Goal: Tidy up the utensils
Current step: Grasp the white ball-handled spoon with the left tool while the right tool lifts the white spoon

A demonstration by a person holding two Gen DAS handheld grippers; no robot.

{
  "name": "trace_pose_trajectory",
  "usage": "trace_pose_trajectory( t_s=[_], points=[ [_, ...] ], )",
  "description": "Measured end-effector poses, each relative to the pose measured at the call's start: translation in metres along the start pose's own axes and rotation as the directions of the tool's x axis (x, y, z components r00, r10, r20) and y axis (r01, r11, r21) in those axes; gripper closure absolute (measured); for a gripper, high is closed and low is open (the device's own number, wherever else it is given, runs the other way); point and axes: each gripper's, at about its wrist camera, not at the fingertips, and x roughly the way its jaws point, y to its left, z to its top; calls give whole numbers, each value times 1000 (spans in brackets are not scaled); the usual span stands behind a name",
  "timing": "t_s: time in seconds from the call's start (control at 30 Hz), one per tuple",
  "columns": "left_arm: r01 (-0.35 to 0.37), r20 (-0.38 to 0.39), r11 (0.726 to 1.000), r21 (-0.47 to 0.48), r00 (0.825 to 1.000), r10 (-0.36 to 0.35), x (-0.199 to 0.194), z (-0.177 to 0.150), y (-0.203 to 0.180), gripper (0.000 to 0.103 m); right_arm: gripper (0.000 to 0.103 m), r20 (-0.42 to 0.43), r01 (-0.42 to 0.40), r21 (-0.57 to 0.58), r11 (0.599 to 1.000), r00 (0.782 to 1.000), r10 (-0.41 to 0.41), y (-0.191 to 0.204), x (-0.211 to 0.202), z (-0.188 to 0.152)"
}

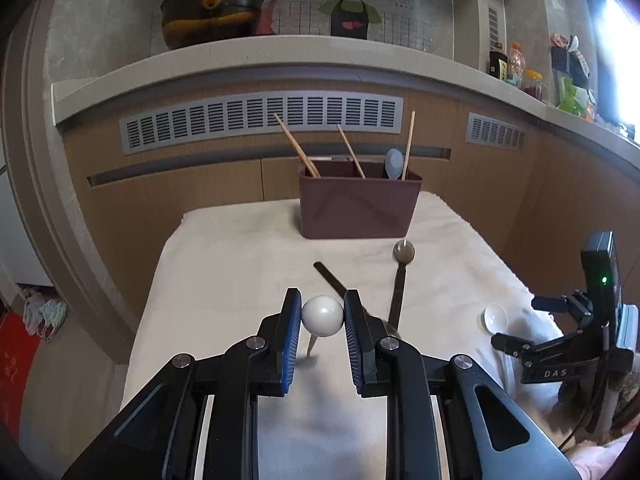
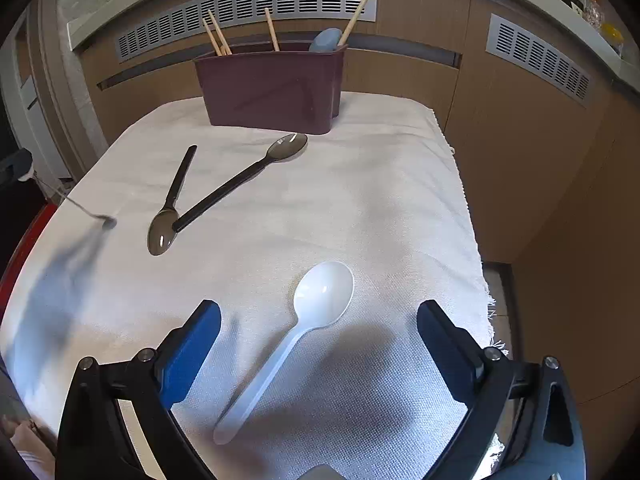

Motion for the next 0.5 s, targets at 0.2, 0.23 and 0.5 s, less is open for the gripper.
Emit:
trace_pose_trajectory(
  t_s=[0.2,0.23,0.5],
  points=[
    [12,60,1000,-1,998,-12,-15,23,-4,81,5,-53,73,99,992,996,-68,-8,10,1],
    [15,67,1000,4,998,-15,-16,25,-6,81,5,-57,70,127,989,996,-63,-9,12,3],
    [49,41,999,4,998,-49,-9,22,-11,80,33,-110,104,91,990,989,-94,8,34,22]
  ],
)
